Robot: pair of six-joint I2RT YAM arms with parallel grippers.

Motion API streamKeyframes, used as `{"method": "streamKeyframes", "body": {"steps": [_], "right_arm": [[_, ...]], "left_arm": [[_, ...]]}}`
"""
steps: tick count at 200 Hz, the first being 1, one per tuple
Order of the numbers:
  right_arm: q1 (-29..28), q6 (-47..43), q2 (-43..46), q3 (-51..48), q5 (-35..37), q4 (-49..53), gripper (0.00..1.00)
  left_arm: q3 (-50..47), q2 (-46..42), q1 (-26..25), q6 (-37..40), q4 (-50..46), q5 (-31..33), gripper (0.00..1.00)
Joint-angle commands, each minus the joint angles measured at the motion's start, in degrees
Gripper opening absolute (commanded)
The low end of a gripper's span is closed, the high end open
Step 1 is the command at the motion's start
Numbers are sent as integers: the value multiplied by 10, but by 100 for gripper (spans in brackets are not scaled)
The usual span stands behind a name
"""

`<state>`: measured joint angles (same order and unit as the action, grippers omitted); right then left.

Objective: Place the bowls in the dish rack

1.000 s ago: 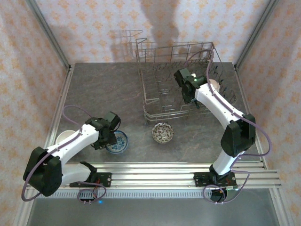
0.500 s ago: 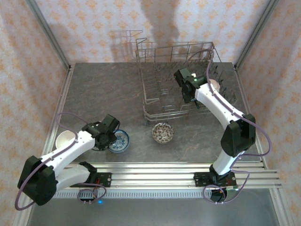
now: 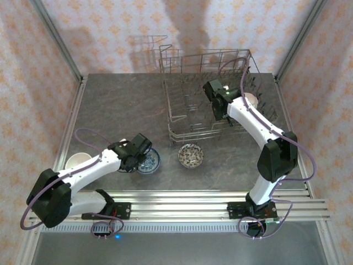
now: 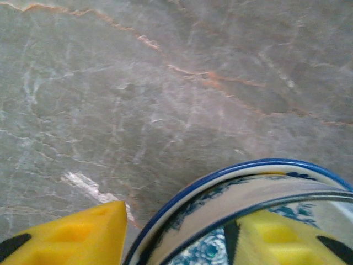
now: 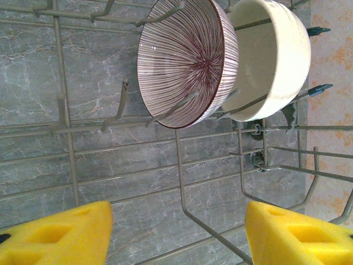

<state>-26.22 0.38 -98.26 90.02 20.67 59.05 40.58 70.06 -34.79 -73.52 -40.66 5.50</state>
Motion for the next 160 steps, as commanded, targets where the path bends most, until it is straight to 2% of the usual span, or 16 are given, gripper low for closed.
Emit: {"method": "streamKeyframes", "body": {"steps": [1, 25, 98, 160], "right_arm": [[-2, 0, 2, 8, 6, -6, 65], [-3, 0, -1, 7, 10, -4, 65], [-2, 0, 14, -4, 8, -3, 65], [-3, 6, 13, -4, 9, 3, 64]], "left_arm": [[58, -2, -4, 62, -42, 47, 55], [84, 5, -4, 113, -81, 58, 58], [131, 76, -1, 211, -140, 62, 57], [162, 124, -1, 285, -136, 49, 54]]}}
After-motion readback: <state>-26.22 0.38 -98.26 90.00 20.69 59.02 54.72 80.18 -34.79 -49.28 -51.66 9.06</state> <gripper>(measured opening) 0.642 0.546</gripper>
